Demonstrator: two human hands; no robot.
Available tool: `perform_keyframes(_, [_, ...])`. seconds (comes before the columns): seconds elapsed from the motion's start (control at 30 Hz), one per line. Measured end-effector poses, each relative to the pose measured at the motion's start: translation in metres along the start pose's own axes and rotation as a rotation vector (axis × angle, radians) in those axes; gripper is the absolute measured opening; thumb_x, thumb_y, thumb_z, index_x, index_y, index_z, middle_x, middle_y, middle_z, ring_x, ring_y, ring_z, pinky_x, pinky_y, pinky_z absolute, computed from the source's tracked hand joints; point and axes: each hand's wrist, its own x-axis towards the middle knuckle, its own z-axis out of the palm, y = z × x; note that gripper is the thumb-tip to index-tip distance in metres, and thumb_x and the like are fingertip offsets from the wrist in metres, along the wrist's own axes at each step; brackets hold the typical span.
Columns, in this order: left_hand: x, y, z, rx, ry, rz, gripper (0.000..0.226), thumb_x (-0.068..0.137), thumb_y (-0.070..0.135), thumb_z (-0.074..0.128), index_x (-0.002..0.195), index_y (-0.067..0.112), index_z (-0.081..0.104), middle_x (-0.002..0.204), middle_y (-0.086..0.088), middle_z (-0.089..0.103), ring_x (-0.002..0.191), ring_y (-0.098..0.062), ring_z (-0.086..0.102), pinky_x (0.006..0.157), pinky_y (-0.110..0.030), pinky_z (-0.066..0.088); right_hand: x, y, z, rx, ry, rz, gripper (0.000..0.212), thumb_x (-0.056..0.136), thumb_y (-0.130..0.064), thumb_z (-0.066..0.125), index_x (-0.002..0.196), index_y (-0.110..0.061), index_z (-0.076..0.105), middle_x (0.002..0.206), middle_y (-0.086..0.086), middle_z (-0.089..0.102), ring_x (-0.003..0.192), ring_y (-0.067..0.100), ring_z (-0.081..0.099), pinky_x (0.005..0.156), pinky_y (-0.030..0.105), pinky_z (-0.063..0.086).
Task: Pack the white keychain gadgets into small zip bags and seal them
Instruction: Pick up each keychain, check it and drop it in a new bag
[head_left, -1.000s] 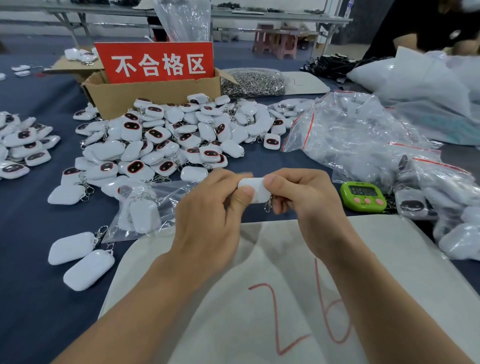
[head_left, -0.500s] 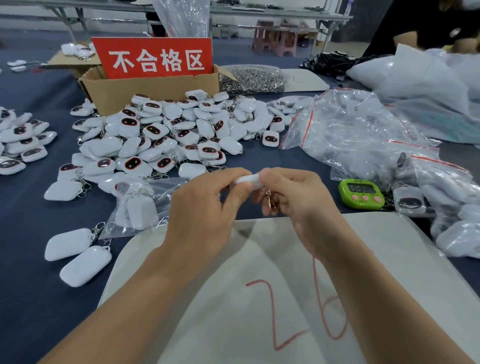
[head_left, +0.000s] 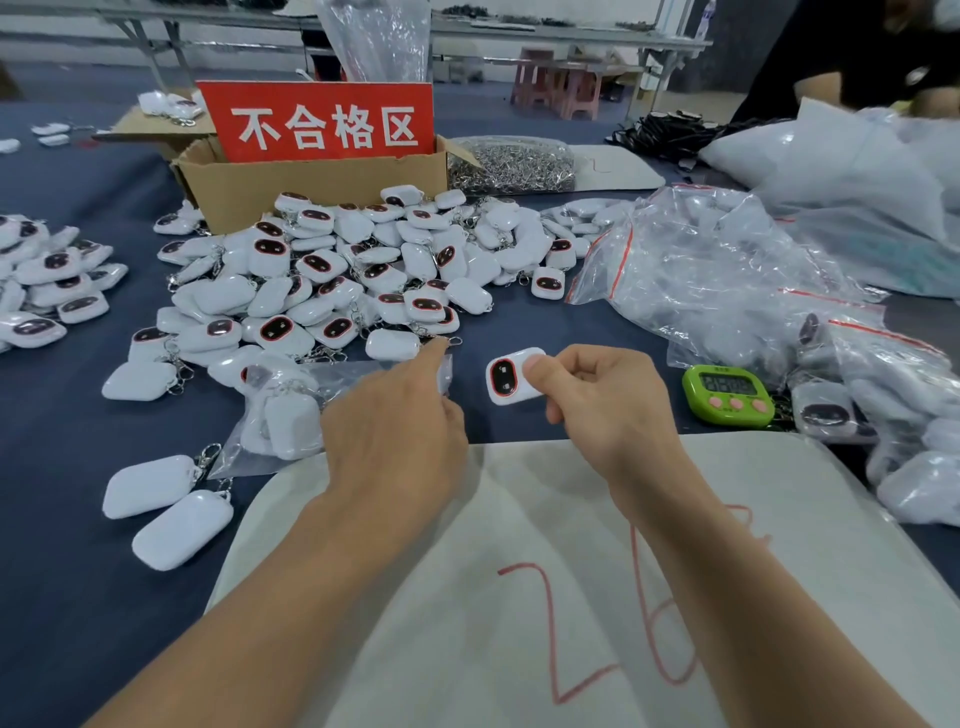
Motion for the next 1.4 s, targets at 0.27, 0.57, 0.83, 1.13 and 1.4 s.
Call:
perform_keyframes(0.27, [0.0,0.002,-0.006,-0.554,-0.051,0.188,0.049,0.098,0.012,0.054,0.143,0.031,0.057,0.075,0.012,0.059,0.075,-0.005,0.056,0.068,-0.015,0.039,-0.003,-0.001,0.008,0.049,-0.065,-0.06,0.045,0.092,-0.038,0.072,0.066,-0.005,0.056,0.052,-0.001,0.043,0.051,0.013,0.033,0.045,0.019,0.03])
perform_keyframes(0.57, [-0.003,0.004,0.0,-0.717,-0.067,0.287,0.038,0.101,0.021,0.052,0.136,0.032,0.063,0.074,0.014,0.06,0.075,-0.005,0.06,0.07,-0.019,0.046,-0.003,-0.003,0.012,0.055,-0.181,-0.095,0.038,0.096,-0.033,0.067,0.067,-0.008,0.071,0.051,0.001,0.044,0.053,0.014,0.035,0.049,0.02,0.032])
perform_keyframes(0.83, [-0.001,0.002,0.001,-0.759,0.047,0.232,0.05,0.095,0.008,0.052,0.138,0.03,0.061,0.084,0.012,0.058,0.075,-0.003,0.057,0.07,-0.006,0.04,-0.003,-0.009,0.013,-0.076,-0.517,-0.139,0.025,0.085,-0.012,0.057,0.089,-0.028,0.077,0.071,-0.003,0.074,0.071,0.021,0.067,0.072,0.037,0.056])
perform_keyframes(1.13, [-0.005,0.005,-0.006,-0.693,0.152,0.15,0.043,0.097,0.004,0.057,0.135,0.023,0.065,0.076,0.009,0.059,0.069,-0.006,0.055,0.068,-0.007,0.039,0.007,0.003,0.003,0.077,0.12,-0.181,0.023,0.084,-0.022,0.063,0.079,-0.038,0.078,0.048,-0.015,0.056,0.044,0.003,0.044,0.047,0.01,0.032])
perform_keyframes(1.4, [0.029,-0.026,-0.04,-0.829,0.624,-0.088,0.043,0.096,0.01,0.045,0.131,0.022,0.066,0.077,0.023,0.057,0.076,0.001,0.053,0.079,-0.022,0.046,0.012,0.007,0.023,-0.056,-0.017,-0.115,0.016,0.084,-0.025,0.072,0.096,-0.034,0.079,0.084,-0.025,0.075,0.081,-0.011,0.067,0.072,0.004,0.045])
